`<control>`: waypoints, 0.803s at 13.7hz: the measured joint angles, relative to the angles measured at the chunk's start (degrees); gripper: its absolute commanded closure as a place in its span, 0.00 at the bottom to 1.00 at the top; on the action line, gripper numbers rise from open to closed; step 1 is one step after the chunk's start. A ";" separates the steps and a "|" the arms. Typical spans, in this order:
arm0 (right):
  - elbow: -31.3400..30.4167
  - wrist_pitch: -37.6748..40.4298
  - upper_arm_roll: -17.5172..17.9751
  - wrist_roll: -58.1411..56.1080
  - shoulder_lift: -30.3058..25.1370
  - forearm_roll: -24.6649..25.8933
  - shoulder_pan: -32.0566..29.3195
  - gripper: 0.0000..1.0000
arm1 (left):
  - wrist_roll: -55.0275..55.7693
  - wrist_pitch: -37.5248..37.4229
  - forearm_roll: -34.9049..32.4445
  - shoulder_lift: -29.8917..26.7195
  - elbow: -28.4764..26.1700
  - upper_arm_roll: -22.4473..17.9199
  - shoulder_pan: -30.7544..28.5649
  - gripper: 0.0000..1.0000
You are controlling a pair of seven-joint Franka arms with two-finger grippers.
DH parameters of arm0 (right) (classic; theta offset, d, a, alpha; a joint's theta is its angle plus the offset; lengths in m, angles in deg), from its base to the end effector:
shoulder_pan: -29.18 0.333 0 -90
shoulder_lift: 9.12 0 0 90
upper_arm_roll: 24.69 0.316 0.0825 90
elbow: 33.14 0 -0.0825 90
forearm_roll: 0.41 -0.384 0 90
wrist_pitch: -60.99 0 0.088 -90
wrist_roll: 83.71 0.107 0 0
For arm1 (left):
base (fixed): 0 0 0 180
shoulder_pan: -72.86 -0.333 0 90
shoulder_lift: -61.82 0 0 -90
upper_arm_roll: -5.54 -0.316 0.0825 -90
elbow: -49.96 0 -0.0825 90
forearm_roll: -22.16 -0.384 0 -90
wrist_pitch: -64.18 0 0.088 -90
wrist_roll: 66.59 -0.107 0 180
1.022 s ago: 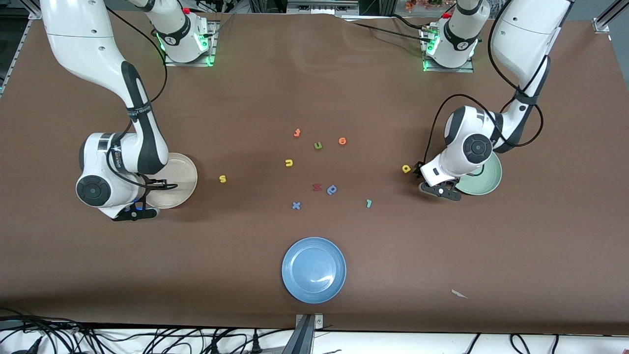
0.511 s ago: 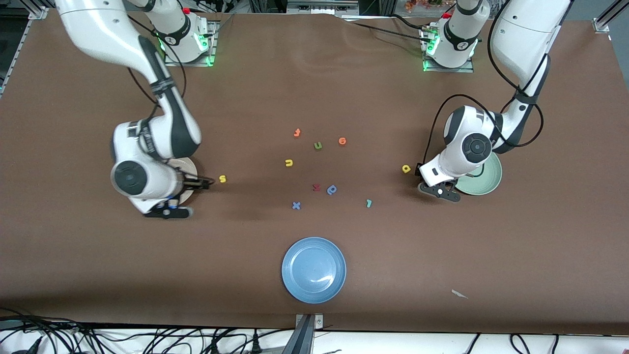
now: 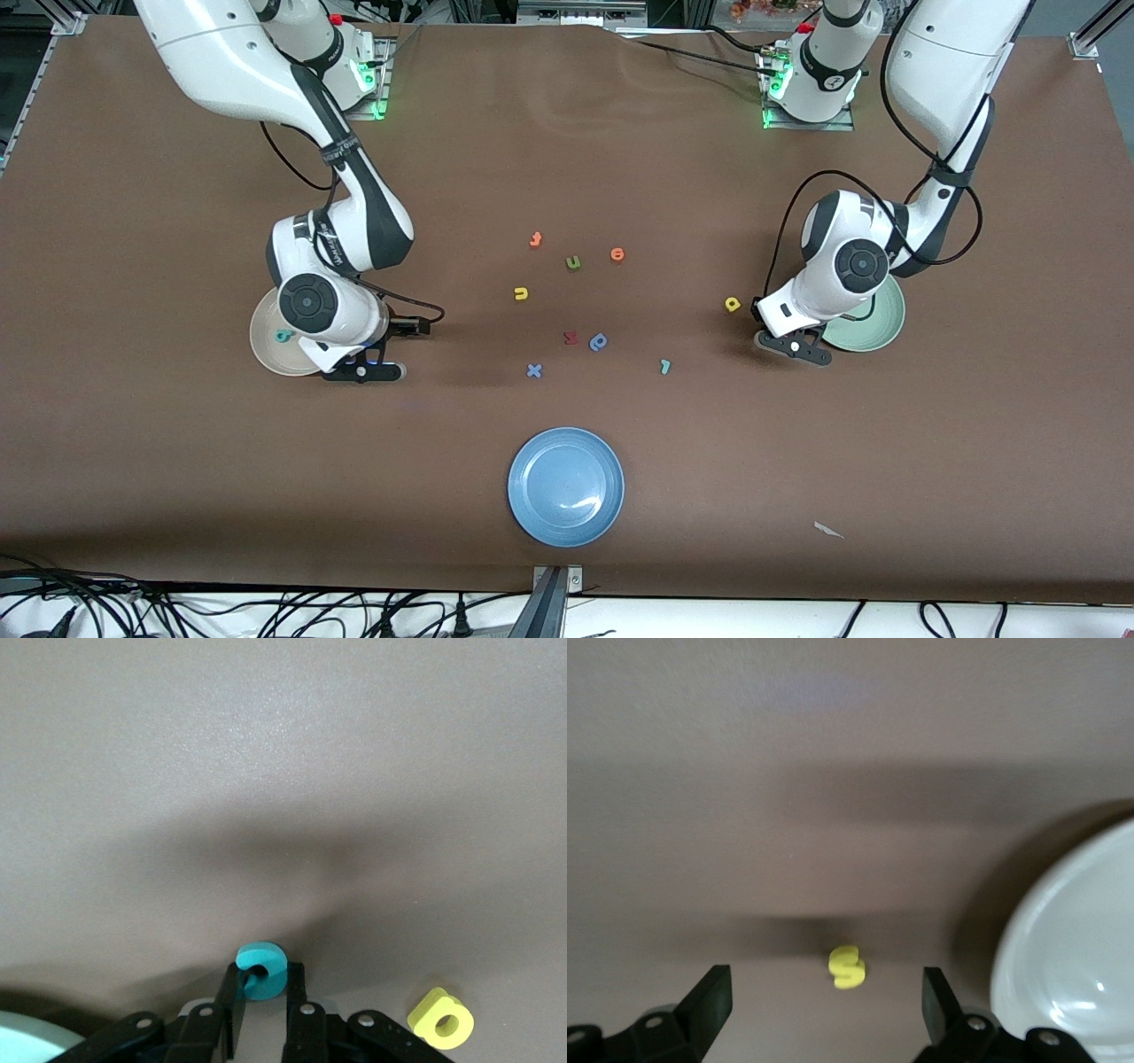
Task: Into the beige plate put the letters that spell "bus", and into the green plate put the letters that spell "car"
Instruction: 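Grasp the yellow s with the right gripper while the left gripper lifts the c, then drop the s in the beige plate while the left gripper drops the c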
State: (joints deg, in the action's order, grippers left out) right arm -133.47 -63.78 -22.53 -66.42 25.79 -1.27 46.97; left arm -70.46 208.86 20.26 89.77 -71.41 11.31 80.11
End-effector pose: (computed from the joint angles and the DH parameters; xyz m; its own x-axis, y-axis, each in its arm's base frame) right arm 0.6063 0.2189 0.2094 0.9827 0.0292 -0.1829 0.0341 -0.9991 0.0233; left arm 0.5524 -0.1290 0.1729 0.9484 -0.3081 -0.0755 -0.3062 -0.9513 0.0353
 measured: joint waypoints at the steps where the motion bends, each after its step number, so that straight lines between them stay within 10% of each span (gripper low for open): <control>1: -1.33 -1.41 0.00 -0.72 0.35 0.00 -0.10 0.05 | 0.00 0.01 -0.01 0.00 0.00 0.00 0.00 1.00; 11: -4.62 -2.57 0.07 -2.43 0.96 0.00 -0.24 0.56 | -2.28 -13.09 -0.10 -10.80 1.48 -0.61 -2.87 1.00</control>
State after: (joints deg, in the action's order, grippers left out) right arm -138.10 -66.35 -22.46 -68.85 26.75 -1.27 46.73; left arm -72.75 195.76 20.16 78.97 -69.93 10.70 77.24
